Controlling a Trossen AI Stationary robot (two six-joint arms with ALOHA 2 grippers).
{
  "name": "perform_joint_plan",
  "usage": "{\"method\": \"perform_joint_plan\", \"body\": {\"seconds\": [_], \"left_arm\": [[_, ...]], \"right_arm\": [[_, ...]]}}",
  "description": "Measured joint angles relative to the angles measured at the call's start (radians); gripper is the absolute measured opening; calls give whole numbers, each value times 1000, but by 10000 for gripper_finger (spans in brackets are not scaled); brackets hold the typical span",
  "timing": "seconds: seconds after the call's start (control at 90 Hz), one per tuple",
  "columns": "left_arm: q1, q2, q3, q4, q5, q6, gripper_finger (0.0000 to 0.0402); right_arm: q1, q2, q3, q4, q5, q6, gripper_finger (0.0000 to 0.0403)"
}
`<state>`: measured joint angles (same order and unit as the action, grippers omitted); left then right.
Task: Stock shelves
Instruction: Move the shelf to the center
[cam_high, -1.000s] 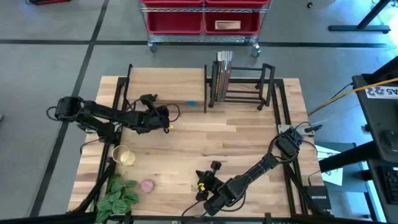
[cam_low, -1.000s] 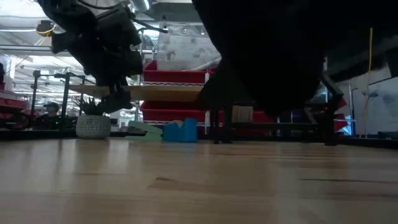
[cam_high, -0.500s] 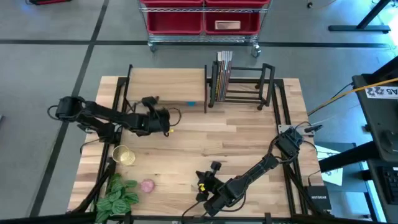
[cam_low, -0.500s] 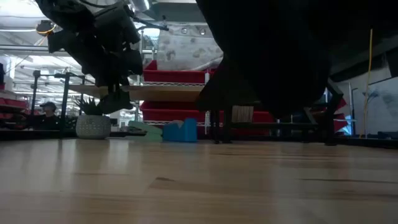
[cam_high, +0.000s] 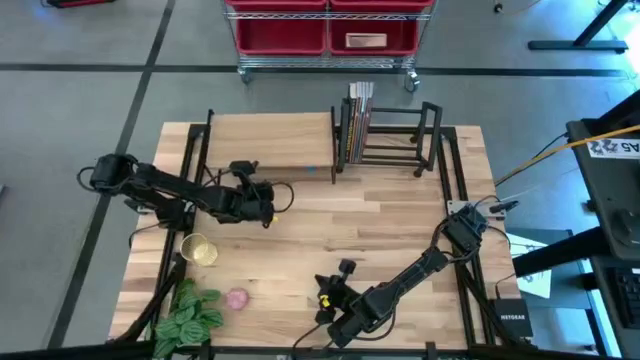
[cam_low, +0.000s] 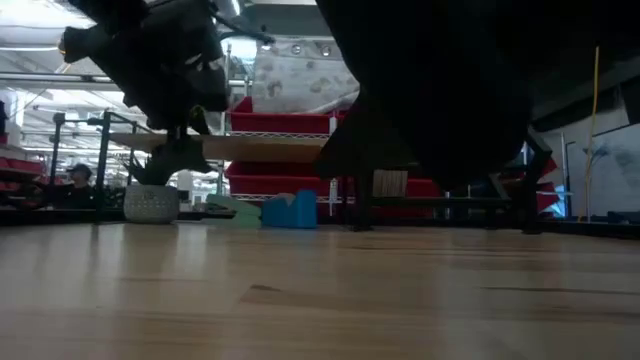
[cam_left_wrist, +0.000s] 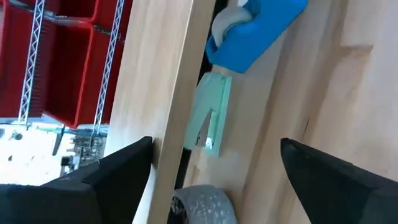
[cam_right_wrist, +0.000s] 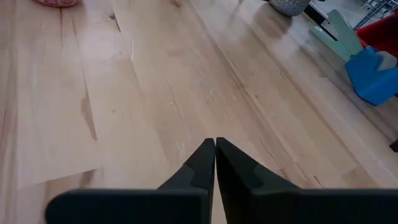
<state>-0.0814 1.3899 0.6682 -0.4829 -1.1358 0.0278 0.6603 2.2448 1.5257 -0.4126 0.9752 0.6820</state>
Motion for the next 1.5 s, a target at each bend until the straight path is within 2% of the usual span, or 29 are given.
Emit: {"method": "perform_joint_plan", "body": {"seconds": [0.111, 0.378, 0.711, 0.978, 1.089, 1.2, 1.333, 1.5], "left_arm": [[-17, 0, 0, -57, -25, -75, 337], [-39, 0, 0, -78, -55, -134, 337], [-130, -1, 3, -87, -23, -256, 337], [-208, -13, 153, -144, -18, -278, 337], [-207, -49, 225, -162, 77, -244, 337], [-158, -101, 267, -156, 253, -182, 337], [-21, -156, 276, -162, 458, -97, 337], [210, -189, 276, -149, 570, -67, 325]], "right_arm": [[0, 0, 0, 0, 0, 0, 0], [0, 0, 0, 0, 0, -2, 0], [0, 0, 0, 0, 1, -6, 0], [-2, 0, 0, 0, 3, -9, 0], [-2, 0, 0, 0, 9, -9, 0], [-2, 0, 0, 0, 10, -9, 0], [-2, 0, 0, 1, 10, -10, 0], [-2, 0, 0, 3, 10, -10, 0]]}}
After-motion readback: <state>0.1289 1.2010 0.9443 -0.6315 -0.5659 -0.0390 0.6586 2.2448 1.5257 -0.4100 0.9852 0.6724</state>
